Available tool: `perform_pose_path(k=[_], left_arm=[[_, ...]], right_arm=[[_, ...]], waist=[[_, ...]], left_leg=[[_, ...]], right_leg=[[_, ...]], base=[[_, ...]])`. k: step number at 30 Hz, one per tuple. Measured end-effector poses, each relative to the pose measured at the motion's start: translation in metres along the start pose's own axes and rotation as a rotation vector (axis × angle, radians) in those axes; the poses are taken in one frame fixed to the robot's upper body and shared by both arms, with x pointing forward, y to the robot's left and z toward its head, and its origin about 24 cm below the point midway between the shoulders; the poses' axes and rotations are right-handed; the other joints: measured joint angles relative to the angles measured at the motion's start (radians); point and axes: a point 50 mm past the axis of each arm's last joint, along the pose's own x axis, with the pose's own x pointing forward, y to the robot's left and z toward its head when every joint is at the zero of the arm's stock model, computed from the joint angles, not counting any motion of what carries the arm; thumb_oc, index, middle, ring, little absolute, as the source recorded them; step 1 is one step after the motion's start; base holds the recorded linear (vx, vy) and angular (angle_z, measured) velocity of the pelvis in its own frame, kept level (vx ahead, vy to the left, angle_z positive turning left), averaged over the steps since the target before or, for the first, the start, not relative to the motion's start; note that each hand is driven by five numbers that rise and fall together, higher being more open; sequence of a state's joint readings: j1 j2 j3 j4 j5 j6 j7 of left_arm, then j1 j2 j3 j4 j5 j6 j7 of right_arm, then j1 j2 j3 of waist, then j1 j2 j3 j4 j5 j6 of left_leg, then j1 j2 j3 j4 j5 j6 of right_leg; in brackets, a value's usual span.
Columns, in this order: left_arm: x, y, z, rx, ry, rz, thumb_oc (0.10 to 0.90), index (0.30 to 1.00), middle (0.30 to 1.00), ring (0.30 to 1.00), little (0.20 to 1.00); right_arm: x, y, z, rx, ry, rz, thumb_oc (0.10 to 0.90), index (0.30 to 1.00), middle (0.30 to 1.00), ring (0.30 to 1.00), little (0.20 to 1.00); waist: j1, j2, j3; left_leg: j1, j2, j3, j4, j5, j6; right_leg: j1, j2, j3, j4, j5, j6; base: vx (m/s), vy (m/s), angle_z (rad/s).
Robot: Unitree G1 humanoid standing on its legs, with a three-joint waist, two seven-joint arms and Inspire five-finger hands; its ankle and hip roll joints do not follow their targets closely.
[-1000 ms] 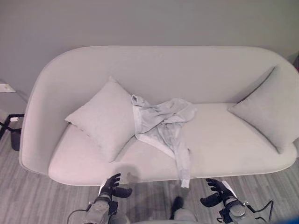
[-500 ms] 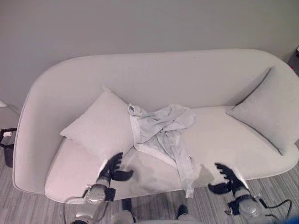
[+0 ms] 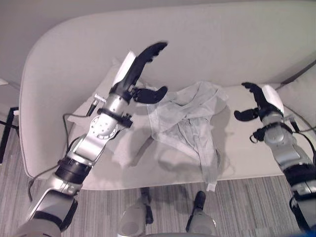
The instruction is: Hang the clothes on the sofa on the clothes rack.
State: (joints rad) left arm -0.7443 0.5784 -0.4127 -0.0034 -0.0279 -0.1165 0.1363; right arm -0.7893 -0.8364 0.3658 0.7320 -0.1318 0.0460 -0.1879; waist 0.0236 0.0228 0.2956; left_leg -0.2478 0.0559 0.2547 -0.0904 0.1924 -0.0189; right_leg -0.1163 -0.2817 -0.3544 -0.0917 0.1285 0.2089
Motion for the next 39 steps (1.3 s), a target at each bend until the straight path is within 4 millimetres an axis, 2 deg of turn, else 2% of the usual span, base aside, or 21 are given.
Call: perform_pose_path(k=[5,7,10,14,16,17,18,19,21,22,23,24,27,28,29,30,35,36,37,38,39], left_arm=[[0.016,0.007,0.007,0.061,-0.031,-0.009,0.8,0.9,0.9,0.9,0.9],[0.022,0.01,0.011,0.094,-0.046,-0.009,0.8,0.9,0.9,0.9,0.9],[0.027,0.015,0.013,0.15,-0.058,-0.008,0.8,0.9,0.9,0.9,0.9],[0.042,0.028,0.023,0.255,-0.098,0.016,0.8,0.9,0.9,0.9,0.9],[0.052,0.035,0.033,0.289,-0.132,0.046,0.8,0.9,0.9,0.9,0.9],[0.054,0.037,0.036,0.294,-0.14,0.055,0.8,0.9,0.9,0.9,0.9],[0.059,0.04,0.041,0.305,-0.157,0.065,0.8,0.9,0.9,0.9,0.9],[0.062,0.044,0.048,0.314,-0.182,0.084,0.8,0.9,0.9,0.9,0.9],[0.062,0.056,0.052,0.34,-0.194,0.12,0.8,0.9,0.9,0.9,0.9],[0.064,0.059,0.054,0.349,-0.2,0.128,0.8,0.9,0.9,0.9,0.9],[0.064,0.058,0.054,0.35,-0.201,0.126,0.8,0.9,0.9,0.9,0.9],[0.063,0.058,0.051,0.363,-0.192,0.116,0.8,0.9,0.9,0.9,0.9],[0.062,0.062,0.051,0.381,-0.187,0.13,0.8,0.9,0.9,0.9,0.9],[0.062,0.063,0.051,0.382,-0.188,0.134,0.8,0.9,0.9,0.9,0.9],[0.062,0.064,0.052,0.383,-0.191,0.139,0.8,0.9,0.9,0.9,0.9],[0.06,0.069,0.052,0.401,-0.191,0.151,0.8,0.9,0.9,0.9,0.9],[0.056,0.078,0.048,0.432,-0.172,0.175,0.8,0.9,0.9,0.9,0.9],[0.056,0.079,0.048,0.435,-0.172,0.177,0.8,0.9,0.9,0.9,0.9],[0.055,0.081,0.048,0.442,-0.17,0.182,0.8,0.9,0.9,0.9,0.9],[0.055,0.081,0.048,0.444,-0.17,0.186,0.8,0.9,0.9,0.9,0.9],[0.055,0.082,0.048,0.443,-0.171,0.191,0.8,0.9,0.9,0.9,0.9]], right_arm=[[0.025,-0.037,0.025,-0.043,-0.006,-0.076,0.8,0.9,0.9,0.9,0.9],[0.031,-0.055,0.03,-0.038,0.01,-0.114,0.8,0.9,0.9,0.9,0.9],[0.032,-0.066,0.027,-0.051,0.028,-0.128,0.8,0.9,0.9,0.9,0.9],[0.035,-0.092,0.03,-0.084,0.029,-0.172,0.8,0.9,0.9,0.9,0.9],[0.036,-0.115,0.037,-0.088,0.023,-0.229,0.8,0.9,0.9,0.9,0.9],[0.036,-0.121,0.039,-0.09,0.02,-0.242,0.8,0.9,0.9,0.9,0.9],[0.035,-0.129,0.036,-0.098,0.028,-0.261,0.8,0.9,0.9,0.9,0.9],[0.033,-0.14,0.034,-0.102,0.034,-0.287,0.8,0.9,0.9,0.9,0.9],[0.034,-0.141,0.042,-0.105,0.015,-0.291,0.8,0.9,0.9,0.9,0.9],[0.035,-0.136,0.038,-0.12,0.027,-0.273,0.8,0.9,0.9,0.9,0.9],[0.035,-0.137,0.035,-0.116,0.041,-0.273,0.8,0.9,0.9,0.9,0.9],[0.034,-0.138,0.035,-0.104,0.045,-0.28,0.8,0.9,0.9,0.9,0.9],[0.035,-0.136,0.035,-0.092,0.041,-0.275,0.8,0.9,0.9,0.9,0.9],[0.034,-0.136,0.03,-0.073,0.056,-0.279,0.8,0.9,0.9,0.9,0.9],[0.034,-0.137,0.027,-0.053,0.069,-0.284,0.8,0.9,0.9,0.9,0.9],[0.035,-0.133,0.028,-0.001,0.068,-0.284,0.8,0.9,0.9,0.9,0.9],[0.036,-0.099,0.019,-0.001,0.097,-0.197,0.8,0.9,0.9,0.9,0.9],[0.037,-0.097,0.02,0.011,0.098,-0.196,0.778,0.867,0.867,0.867,0.867],[0.037,-0.095,0.021,0.032,0.097,-0.193,0.671,0.707,0.707,0.707,0.707],[0.037,-0.094,0.021,0.037,0.099,-0.191,0.511,0.467,0.467,0.467,0.467],[0.037,-0.093,0.019,0.038,0.105,-0.189,0.4,0.3,0.3,0.3,0.3]], waist=[[0.006,0.023,0.078],[0.008,0.037,0.102],[0.017,0.048,0.13],[0.025,0.065,0.141],[0.026,0.098,0.171],[0.026,0.103,0.176],[0.021,0.093,0.178],[0.028,0.089,0.183],[0.022,0.086,0.197],[0.017,0.056,0.22],[0.015,0.055,0.219],[0.038,0.084,0.222],[0.023,0.085,0.225],[0.02,0.081,0.223],[0.014,0.08,0.223],[0.034,0.082,0.224],[0.058,0.083,0.223],[0.057,0.083,0.223],[0.058,0.083,0.223],[0.056,0.084,0.223],[0.058,0.084,0.223]], left_leg=[[-0.038,-0.004,0.0,0.0,0.004,0.005],[-0.065,-0.004,-0.002,0.0,0.005,0.007],[-0.081,-0.006,-0.004,0.0,0.008,0.011],[-0.146,-0.006,-0.016,0.005,0.03,0.042],[-0.168,-0.004,-0.021,0.006,0.06,0.084],[-0.172,-0.011,-0.03,0.007,0.062,0.087],[-0.185,-0.039,-0.033,0.007,0.061,0.086],[-0.196,-0.051,-0.035,0.003,0.058,0.081],[-0.269,-0.033,-0.033,0.101,0.033,0.049],[-0.377,-0.032,-0.026,0.259,-0.009,0.034],[-0.354,-0.041,-0.031,0.132,0.022,0.036],[-0.298,-0.013,-0.025,-0.002,0.209,0.066],[-0.293,-0.022,-0.049,-0.001,0.194,0.072],[-0.294,-0.046,-0.058,-0.001,0.193,0.071],[-0.294,-0.063,-0.062,-0.001,0.189,0.066],[-0.297,-0.053,-0.066,-0.001,0.173,0.051],[-0.299,-0.037,-0.069,-0.001,0.165,0.039],[-0.299,-0.035,-0.071,-0.002,0.159,0.032],[-0.299,-0.029,-0.074,-0.002,0.137,0.005],[-0.299,-0.025,-0.08,-0.001,0.123,-0.005],[-0.303,-0.024,-0.088,-0.002,0.107,-0.008]], right_leg=[[-0.04,-0.005,0.005,0.0,0.001,-0.001],[-0.065,-0.005,0.004,0.001,0.001,-0.001],[-0.078,-0.008,0.003,0.003,0.001,-0.001],[-0.18,-0.021,0.013,0.08,-0.002,-0.003],[-0.276,-0.041,0.028,0.218,-0.006,0.001],[-0.303,-0.045,0.043,0.183,-0.03,0.006],[-0.264,-0.044,0.042,0.032,0.05,0.004],[-0.263,-0.046,0.016,-0.002,0.065,-0.019],[-0.278,-0.037,0.015,-0.001,0.075,-0.03],[-0.28,-0.057,0.022,0.0,0.084,-0.042],[-0.284,-0.059,0.026,0.001,0.084,-0.042],[-0.285,-0.026,0.038,0.019,0.076,-0.038],[-0.36,-0.051,0.039,0.123,0.043,-0.01],[-0.318,-0.046,0.039,0.013,0.087,-0.012],[-0.302,-0.053,0.019,-0.003,0.097,-0.017],[-0.309,-0.044,0.018,-0.002,0.089,-0.025],[-0.309,-0.026,0.014,-0.002,0.09,-0.025],[-0.309,-0.024,0.014,-0.002,0.09,-0.024],[-0.31,-0.019,0.013,-0.002,0.092,-0.021],[-0.311,-0.015,0.014,-0.002,0.093,-0.019],[-0.316,-0.014,0.014,-0.002,0.098,-0.012]], base=[[-0.04,0.031,-0.02],[-0.04,0.025,0.03],[-0.07,0.023,0.05],[-0.05,0.021,-0.02],[-0.02,0.014,-0.06],[-0.01,0.02,0.1],[0.0,0.023,0.29],[0.0,0.017,0.3],[0.0,0.014,0.19],[0.01,0.018,0.3],[0.02,0.04,-0.1],[0.01,0.024,-0.3],[0.04,0.013,-0.16],[0.09,0.007,0.27],[0.03,0.024,0.27],[0.03,0.021,0.12],[0.02,-0.002,-0.01],[0.0,0.0,0.0],[0.01,0.001,-0.05],[0.01,0.009,-0.07],[0.01,0.004,-0.04]])
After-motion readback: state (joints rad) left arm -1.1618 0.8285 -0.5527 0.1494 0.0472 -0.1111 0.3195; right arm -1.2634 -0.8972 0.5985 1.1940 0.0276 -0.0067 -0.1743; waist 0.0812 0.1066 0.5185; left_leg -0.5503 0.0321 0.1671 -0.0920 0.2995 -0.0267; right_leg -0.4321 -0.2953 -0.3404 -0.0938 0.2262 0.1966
